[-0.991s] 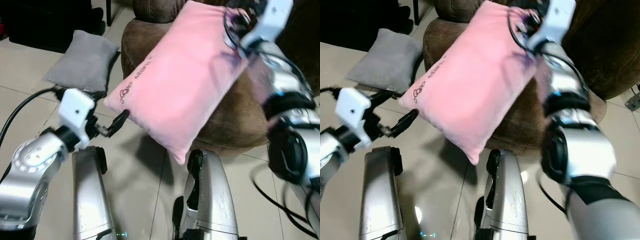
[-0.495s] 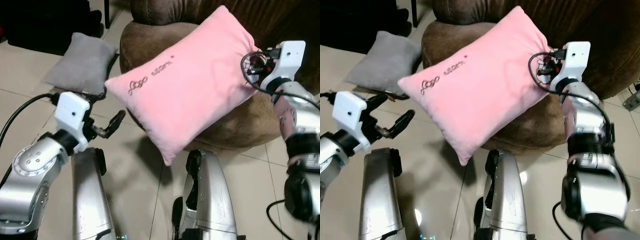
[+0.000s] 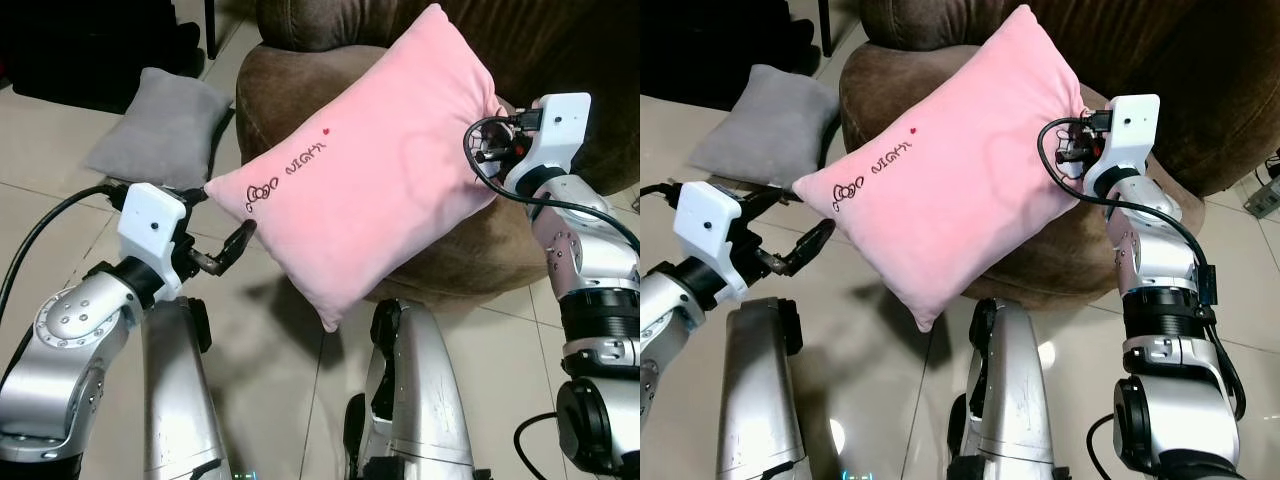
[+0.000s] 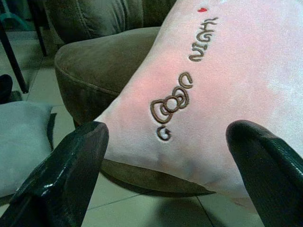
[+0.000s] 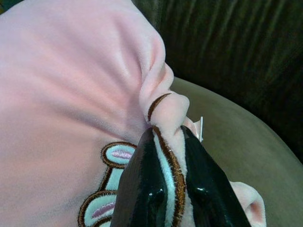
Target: Move the pillow to the sofa from floor
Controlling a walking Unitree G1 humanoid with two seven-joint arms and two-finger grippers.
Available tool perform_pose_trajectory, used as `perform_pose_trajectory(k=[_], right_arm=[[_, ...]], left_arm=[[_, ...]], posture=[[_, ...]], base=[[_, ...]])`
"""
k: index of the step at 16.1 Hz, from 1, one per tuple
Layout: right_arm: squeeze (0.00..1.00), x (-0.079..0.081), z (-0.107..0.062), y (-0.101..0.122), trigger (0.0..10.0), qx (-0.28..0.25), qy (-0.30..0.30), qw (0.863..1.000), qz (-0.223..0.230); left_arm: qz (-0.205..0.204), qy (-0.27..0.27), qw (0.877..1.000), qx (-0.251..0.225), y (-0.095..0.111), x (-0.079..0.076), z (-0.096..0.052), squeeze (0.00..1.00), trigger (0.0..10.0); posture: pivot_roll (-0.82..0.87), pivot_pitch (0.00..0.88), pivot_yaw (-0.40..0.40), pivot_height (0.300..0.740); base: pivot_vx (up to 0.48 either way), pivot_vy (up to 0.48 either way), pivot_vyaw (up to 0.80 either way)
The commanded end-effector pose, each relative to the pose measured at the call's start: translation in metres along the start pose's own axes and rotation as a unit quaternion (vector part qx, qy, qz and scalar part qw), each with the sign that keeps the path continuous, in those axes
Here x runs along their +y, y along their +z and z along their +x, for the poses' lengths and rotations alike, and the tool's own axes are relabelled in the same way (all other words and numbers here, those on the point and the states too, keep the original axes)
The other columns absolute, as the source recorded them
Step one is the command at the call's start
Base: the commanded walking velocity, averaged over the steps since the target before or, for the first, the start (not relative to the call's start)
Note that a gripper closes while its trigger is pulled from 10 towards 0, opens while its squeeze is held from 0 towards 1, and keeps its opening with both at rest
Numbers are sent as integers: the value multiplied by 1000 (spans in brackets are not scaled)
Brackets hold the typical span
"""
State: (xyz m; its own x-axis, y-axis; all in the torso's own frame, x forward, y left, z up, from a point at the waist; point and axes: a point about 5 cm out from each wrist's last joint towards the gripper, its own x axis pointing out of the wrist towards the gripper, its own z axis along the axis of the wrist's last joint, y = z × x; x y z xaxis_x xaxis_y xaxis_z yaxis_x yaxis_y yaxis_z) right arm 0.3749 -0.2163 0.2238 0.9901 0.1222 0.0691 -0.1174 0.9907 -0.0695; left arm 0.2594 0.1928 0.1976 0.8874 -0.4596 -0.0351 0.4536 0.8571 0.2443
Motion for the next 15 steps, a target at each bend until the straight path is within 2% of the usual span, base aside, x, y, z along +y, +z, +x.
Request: perform_pose_trajectory(k=[1,6,7,9,14,15], right_arm=[[47,-3,-4,-3,0,10,-8,1000,-7],[384,2,-6,-8,0,23,-7,1000,0],[486,2,-6,-10,0,26,-9,1000,3],[588,3,-7,-11,0,29,-10,999,8],[718,3,-8,-15,0,41,-11,999,21],[788,3,-9,-16,0,42,-10,999,20]], left_arm=[[6,-16,1000,3,-1,-8,2,0,10000],[11,-23,1000,7,-4,-10,2,0,10000],[12,-25,1000,7,-4,-11,2,0,10000],[15,-29,999,7,-4,-12,3,0,10000],[11,-38,999,6,-4,-14,5,0,10000],[12,-39,999,6,-5,-14,4,0,10000]], posture=[[49,195,-196,395],[52,203,-194,440],[53,204,-193,450],[53,204,-193,470],[45,202,-192,525],[45,202,-192,535]], base=[[0,0,0],[0,0,0],[0,0,0],[0,0,0],[0,0,0],[0,0,0]])
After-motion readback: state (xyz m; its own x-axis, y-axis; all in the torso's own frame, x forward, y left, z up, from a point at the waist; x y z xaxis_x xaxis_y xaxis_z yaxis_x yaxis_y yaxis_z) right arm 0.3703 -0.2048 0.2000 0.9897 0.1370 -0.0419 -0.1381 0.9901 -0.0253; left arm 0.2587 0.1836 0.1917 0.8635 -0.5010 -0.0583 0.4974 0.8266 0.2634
